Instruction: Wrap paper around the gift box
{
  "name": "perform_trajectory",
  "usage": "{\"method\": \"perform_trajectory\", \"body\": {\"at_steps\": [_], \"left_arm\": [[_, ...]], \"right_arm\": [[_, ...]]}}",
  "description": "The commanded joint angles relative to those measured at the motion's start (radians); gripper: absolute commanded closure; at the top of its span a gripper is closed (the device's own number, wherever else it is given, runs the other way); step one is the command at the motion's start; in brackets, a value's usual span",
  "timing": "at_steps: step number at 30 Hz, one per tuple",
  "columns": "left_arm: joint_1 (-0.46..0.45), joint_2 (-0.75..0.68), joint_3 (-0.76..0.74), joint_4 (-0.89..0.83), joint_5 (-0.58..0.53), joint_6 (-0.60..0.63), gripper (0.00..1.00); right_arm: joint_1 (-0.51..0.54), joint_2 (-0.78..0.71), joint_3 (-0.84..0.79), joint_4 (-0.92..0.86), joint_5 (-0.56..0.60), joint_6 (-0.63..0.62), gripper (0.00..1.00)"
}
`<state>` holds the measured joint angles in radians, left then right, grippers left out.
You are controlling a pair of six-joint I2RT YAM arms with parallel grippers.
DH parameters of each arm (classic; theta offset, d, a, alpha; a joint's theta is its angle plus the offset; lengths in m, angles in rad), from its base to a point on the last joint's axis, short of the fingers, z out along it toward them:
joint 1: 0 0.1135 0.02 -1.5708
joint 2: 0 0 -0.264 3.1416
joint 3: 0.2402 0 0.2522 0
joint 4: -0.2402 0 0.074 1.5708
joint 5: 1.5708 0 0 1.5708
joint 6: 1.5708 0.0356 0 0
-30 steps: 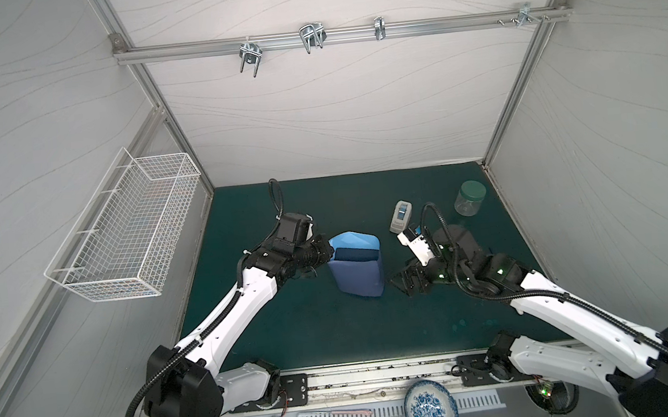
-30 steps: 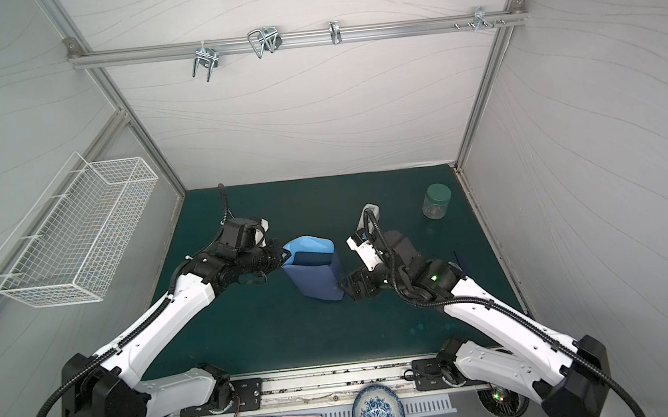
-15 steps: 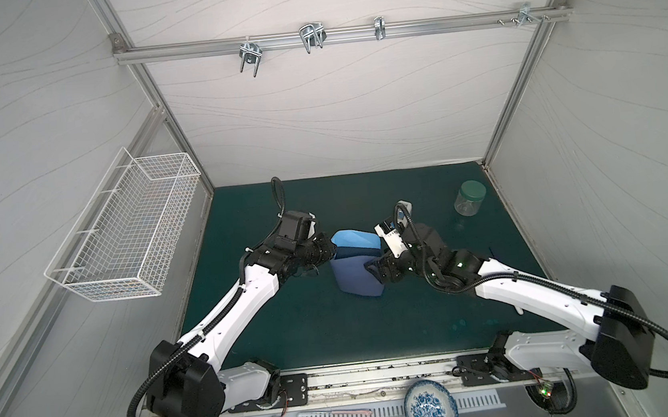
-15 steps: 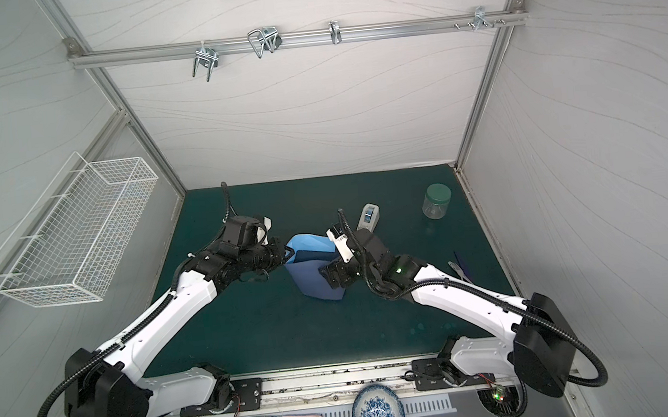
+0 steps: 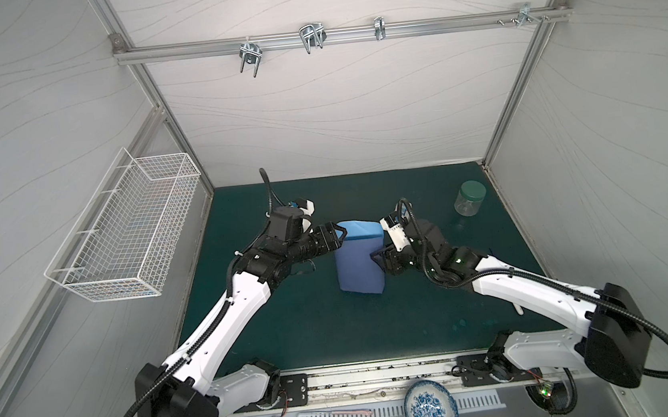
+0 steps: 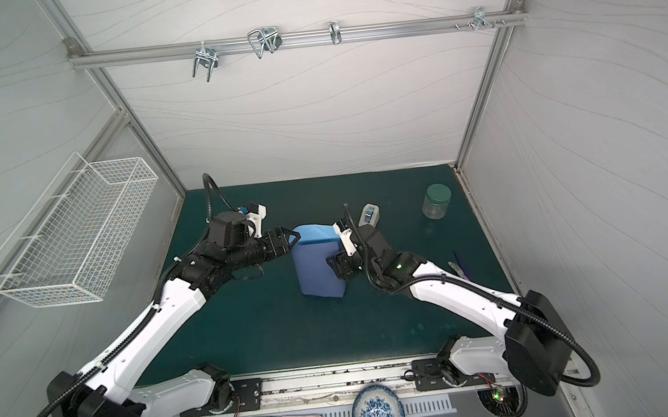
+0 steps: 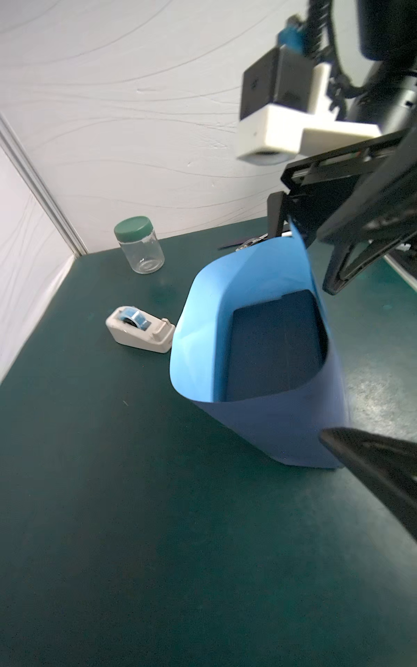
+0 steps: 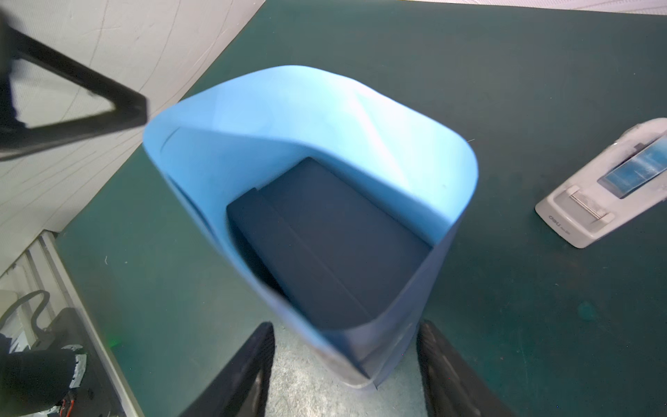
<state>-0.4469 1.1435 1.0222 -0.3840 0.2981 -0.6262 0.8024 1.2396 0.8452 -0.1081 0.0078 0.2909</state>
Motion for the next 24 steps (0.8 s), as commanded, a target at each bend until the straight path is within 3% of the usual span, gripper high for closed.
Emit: {"method": "perform_trajectory", "body": {"at_steps": [1,6,9,11,16,24], "left_arm": [[0.005,-0.025,-0.042,0.091,0.028,0.058,0.08],[0.018,0.026,-0.051,0.135,0.021,0.071,0.03],[0.052,0.082,-0.036,0.161,0.029,0.016,0.04],[0.075,0.132,-0.012,0.186,0.109,-0.023,0.05],[0.077,0.220,0.065,0.203,0.130,-0.076,0.05],[0.077,0.108,-0.061,0.288,0.146,-0.040,0.01]], "right_arm": [[-0.020,-0.021,-0.010,0.058,-0.069,0.008,0.36],[-0.032,0.004,-0.015,0.071,-0.085,0.020,0.36],[-0.107,-0.036,-0.033,0.036,-0.062,0.076,0.31],[-0.168,-0.052,-0.046,0.057,-0.144,0.123,0.25],[-0.168,0.027,0.037,0.063,-0.242,0.197,0.16],[-0.152,0.052,0.033,0.108,-0.236,0.163,0.12]]}}
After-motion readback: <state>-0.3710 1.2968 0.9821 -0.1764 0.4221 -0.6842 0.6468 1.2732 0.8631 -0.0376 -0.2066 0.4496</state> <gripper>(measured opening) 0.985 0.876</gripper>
